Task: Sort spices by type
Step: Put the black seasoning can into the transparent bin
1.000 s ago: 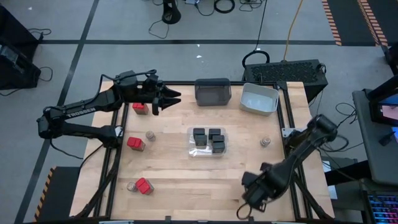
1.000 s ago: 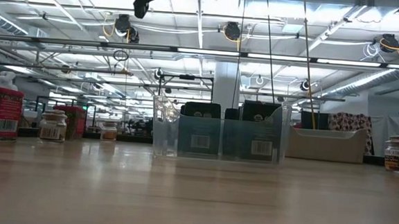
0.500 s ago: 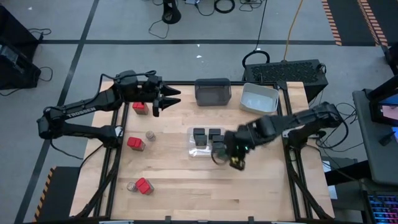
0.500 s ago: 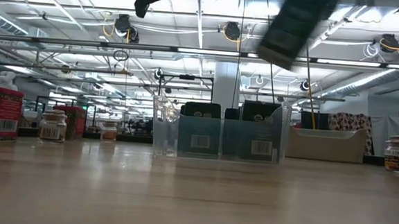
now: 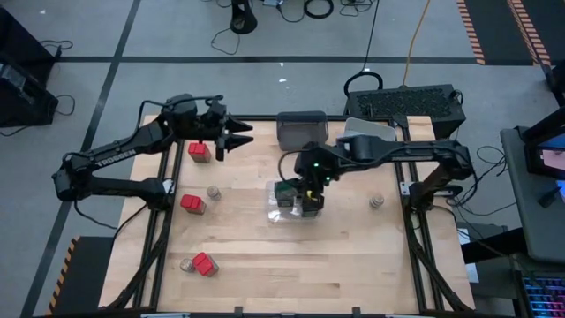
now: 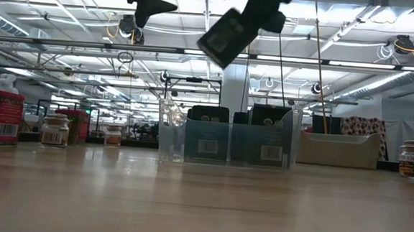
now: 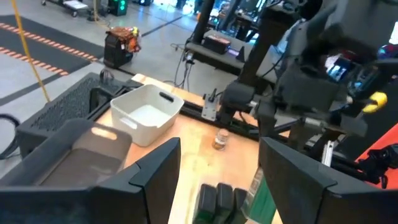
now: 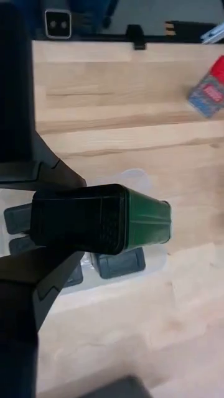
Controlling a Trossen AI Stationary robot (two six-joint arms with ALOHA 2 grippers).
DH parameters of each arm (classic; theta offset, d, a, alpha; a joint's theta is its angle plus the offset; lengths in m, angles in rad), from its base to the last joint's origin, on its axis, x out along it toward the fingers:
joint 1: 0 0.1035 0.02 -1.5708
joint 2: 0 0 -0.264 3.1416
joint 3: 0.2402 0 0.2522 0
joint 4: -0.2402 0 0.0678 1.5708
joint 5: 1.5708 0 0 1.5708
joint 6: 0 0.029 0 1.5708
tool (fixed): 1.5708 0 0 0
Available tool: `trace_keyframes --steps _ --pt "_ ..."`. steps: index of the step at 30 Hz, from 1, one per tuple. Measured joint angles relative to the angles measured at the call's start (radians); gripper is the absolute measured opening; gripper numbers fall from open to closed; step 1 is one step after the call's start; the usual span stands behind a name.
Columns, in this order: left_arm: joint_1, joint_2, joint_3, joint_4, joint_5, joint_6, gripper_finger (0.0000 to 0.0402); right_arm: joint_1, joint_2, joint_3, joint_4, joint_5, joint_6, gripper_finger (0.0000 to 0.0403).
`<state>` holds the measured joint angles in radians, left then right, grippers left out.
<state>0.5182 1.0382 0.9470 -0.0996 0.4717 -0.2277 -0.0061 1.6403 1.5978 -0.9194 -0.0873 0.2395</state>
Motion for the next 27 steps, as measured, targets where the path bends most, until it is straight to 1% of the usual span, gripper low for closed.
trace_keyframes --steps 5,8,14,17,19,23,27 --pt "0.018 0.0 0.0 -0.018 0.017 0.008 0.0223 -0.006 0.046 0.0 0.012 -0.051 -0.064 0.0093" --pt "0.03 0.0 0.0 -0.019 0.025 0.009 0.0223 0.002 0.046 0.0 0.048 -0.054 -0.096 0.0093" --pt "0.054 0.0 0.0 -0.018 0.041 0.031 0.0223 0.001 0.046 0.0 0.061 -0.053 -0.101 0.0093" --pt "0.065 0.001 0.0 -0.018 0.056 0.031 0.0223 0.001 0.073 0.0 0.07 -0.057 -0.102 0.0093" --pt "0.07 0.002 0.0 -0.018 0.056 0.031 0.0223 0.002 0.097 -0.001 0.059 -0.083 -0.104 0.0093" --pt "0.076 0.002 0.0 -0.016 0.056 0.016 0.0223 0.01 0.128 -0.001 0.042 -0.102 -0.121 0.0093" --pt "0.076 0.002 0.0 -0.014 0.052 -0.053 0.0223 0.022 0.143 -0.001 0.031 -0.094 -0.145 0.0093"
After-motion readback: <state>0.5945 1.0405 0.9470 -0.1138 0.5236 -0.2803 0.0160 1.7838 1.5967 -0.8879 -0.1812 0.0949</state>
